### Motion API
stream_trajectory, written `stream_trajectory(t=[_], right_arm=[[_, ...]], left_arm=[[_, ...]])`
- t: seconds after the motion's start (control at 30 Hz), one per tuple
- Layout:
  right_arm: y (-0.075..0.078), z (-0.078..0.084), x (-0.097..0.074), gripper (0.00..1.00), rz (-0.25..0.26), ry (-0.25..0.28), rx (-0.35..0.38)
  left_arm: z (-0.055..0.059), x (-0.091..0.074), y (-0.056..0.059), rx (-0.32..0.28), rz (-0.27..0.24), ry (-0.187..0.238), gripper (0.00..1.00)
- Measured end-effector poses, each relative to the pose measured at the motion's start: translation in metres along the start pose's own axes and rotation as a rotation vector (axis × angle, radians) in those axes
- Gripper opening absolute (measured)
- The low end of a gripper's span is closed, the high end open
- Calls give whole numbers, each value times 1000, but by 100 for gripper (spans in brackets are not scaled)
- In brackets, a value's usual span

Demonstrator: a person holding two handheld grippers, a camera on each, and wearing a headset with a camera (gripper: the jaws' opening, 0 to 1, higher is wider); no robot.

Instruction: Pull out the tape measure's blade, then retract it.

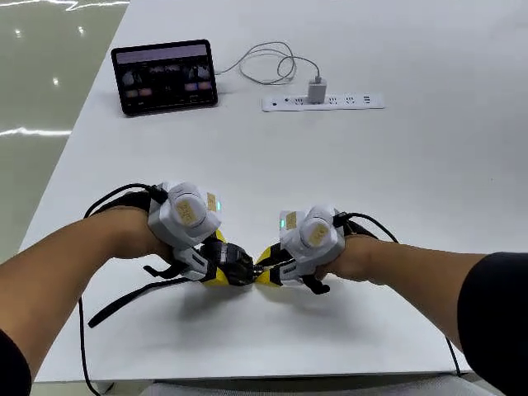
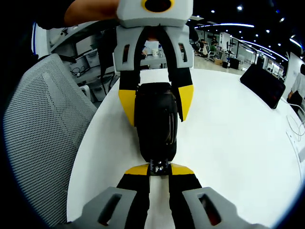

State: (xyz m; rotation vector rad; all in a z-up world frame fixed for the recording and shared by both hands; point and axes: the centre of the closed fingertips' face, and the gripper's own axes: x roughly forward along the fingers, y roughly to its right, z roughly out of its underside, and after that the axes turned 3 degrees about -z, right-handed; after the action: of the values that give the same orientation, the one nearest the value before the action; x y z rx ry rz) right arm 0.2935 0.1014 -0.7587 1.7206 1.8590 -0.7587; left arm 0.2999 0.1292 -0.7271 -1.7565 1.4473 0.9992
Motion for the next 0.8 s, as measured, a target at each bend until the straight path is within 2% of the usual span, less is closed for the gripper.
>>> stream_trajectory(t=[0.3, 0.43, 0.57, 0.8], right_arm=[[2, 9, -10, 10, -5, -5, 28], [0, 7, -7, 11, 4, -14, 27], [0, 7, -6, 12, 2, -54, 7], [1, 1, 2, 13, 15, -45, 25]], left_arm=[[0, 0, -1, -9, -7, 13, 33], [0, 0, -1, -8, -5, 14, 33], [-1, 0, 0, -7, -12, 19, 33], [-1, -1, -1, -15, -18, 29, 33]])
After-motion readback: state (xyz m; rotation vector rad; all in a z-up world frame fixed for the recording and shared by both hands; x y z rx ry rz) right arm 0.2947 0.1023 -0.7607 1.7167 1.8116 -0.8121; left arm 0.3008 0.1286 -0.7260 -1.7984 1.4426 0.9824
